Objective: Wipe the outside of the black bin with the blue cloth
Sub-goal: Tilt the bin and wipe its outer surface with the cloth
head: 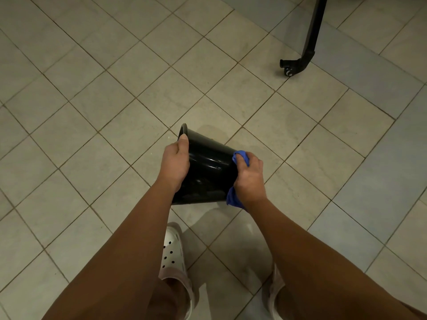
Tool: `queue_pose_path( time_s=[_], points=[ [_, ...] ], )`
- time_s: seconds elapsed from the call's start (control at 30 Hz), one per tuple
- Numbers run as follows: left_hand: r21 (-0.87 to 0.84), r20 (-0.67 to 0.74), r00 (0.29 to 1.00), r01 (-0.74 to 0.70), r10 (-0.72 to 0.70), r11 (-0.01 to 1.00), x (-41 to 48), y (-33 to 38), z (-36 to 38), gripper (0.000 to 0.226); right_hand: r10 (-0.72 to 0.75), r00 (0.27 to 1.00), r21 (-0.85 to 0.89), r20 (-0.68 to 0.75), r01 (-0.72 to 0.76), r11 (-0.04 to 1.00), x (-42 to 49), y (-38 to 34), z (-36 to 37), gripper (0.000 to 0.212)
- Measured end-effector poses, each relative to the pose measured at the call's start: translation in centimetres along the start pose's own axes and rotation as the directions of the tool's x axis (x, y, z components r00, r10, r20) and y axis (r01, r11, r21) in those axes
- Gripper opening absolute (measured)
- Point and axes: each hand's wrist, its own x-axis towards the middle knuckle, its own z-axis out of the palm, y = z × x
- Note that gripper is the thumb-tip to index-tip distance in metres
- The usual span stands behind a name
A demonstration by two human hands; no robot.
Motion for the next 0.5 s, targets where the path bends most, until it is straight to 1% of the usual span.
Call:
queue_pose_path(
  time_s=[0.07, 0.1, 0.13, 0.17, 0.2, 0.27, 0.33, 0.4, 0.47, 0.5],
  points=[
    [-0.002, -0.016, 1.000, -0.005, 0.005, 1.000, 0.0, 0.2, -0.1, 0.046, 0.070, 0.997, 0.021, 0.006, -0.071, 0.997, 0.2, 0.5, -0.1, 0.033],
    [-0.007, -0.020, 1.000, -0.008, 0.008, 1.000, 0.1, 0.2, -0.1, 0.046, 0.128, 0.991, 0.060, 0.036, -0.130, 0.990, 0.3, 0.7, -0.3, 0.037],
    [-0.014, -0.021, 1.000, -0.015, 0.014, 1.000, 0.2, 0.1, -0.1, 0.047, 0.216, 0.973, 0.144, 0.082, -0.226, 0.963, 0.3, 0.6, -0.5, 0.043],
    [-0.028, -0.015, 1.000, -0.014, 0.013, 1.000, 0.2, 0.0, -0.2, 0.048, 0.283, 0.951, 0.178, 0.127, -0.302, 0.936, 0.3, 0.7, -0.6, 0.050],
    [-0.041, -0.016, 1.000, -0.012, 0.011, 0.999, 0.2, -0.1, -0.2, 0.049, 0.314, 0.938, 0.152, 0.150, -0.335, 0.930, 0.4, 0.6, -0.8, 0.056],
    [-0.074, -0.014, 1.000, 0.009, -0.010, 0.997, 0.1, -0.3, -0.3, 0.045, 0.295, 0.944, 0.058, 0.150, -0.306, 0.950, 0.4, 0.5, -0.8, 0.060],
    [-0.133, -0.009, 0.999, 0.039, -0.041, 0.990, 0.1, -0.6, -0.3, 0.039, 0.287, 0.951, 0.029, 0.111, -0.292, 0.956, 0.6, 0.5, -0.6, 0.056],
    [-0.203, -0.012, 0.992, 0.117, -0.122, 0.972, -0.1, -0.8, -0.4, 0.036, 0.342, 0.936, 0.086, 0.083, -0.349, 0.933, 0.9, 0.3, -0.8, 0.051],
    [-0.246, 0.017, 0.978, 0.208, -0.210, 0.947, -0.1, -1.0, -0.6, 0.045, 0.376, 0.923, 0.141, 0.081, -0.384, 0.912, 1.1, 0.3, -1.0, 0.050],
    [-0.247, 0.047, 0.973, 0.230, -0.226, 0.941, 0.1, -1.2, -0.6, 0.048, 0.380, 0.922, 0.152, 0.081, -0.388, 0.909, 1.3, 0.3, -1.1, 0.050]
  ],
)
